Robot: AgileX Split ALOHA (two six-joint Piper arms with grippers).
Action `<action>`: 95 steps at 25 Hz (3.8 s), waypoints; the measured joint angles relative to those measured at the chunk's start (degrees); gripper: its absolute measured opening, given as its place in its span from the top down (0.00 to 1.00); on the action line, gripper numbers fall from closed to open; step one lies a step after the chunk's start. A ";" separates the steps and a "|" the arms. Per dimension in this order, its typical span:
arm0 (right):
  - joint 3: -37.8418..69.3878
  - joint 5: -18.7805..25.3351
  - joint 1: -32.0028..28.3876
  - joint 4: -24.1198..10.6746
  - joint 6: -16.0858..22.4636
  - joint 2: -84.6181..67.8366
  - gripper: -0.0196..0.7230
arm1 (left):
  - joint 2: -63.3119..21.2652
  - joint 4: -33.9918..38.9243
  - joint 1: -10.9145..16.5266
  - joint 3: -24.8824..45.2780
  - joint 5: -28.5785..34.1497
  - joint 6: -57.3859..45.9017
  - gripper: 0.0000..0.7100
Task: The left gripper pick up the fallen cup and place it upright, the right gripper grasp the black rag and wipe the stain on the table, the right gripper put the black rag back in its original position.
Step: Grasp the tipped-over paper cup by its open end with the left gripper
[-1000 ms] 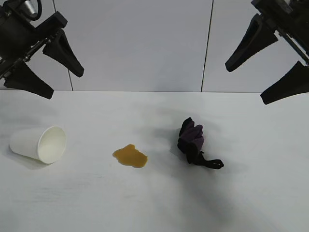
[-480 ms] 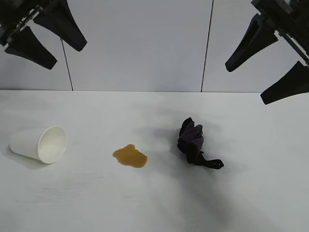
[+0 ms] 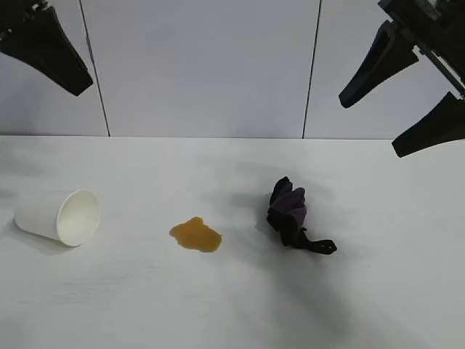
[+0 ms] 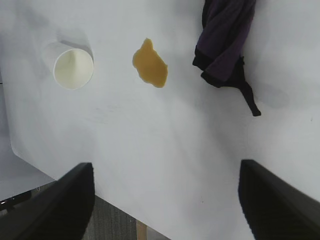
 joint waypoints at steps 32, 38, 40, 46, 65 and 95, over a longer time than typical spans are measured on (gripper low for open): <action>0.00 -0.13 0.00 0.04 0.00 0.00 0.24 | 0.00 35.38 -10.87 7.65 -10.16 4.99 0.12; 0.00 -0.13 0.00 0.04 0.00 0.00 0.24 | 0.00 36.06 -10.87 12.39 -15.81 4.99 0.15; 0.00 -0.13 0.00 0.04 0.00 0.00 0.24 | 0.00 36.32 -10.87 13.34 -17.14 5.05 0.15; 0.00 -0.17 0.00 0.04 0.00 0.00 0.24 | 0.00 36.41 -11.01 16.58 -20.10 7.07 0.15; 0.00 -0.26 0.00 0.04 0.00 0.00 0.24 | 5.60 36.53 -12.01 17.29 -25.16 7.07 0.20; 0.00 -0.44 0.00 0.04 0.00 0.00 0.24 | 11.70 39.47 -13.69 17.40 -29.55 2.08 0.20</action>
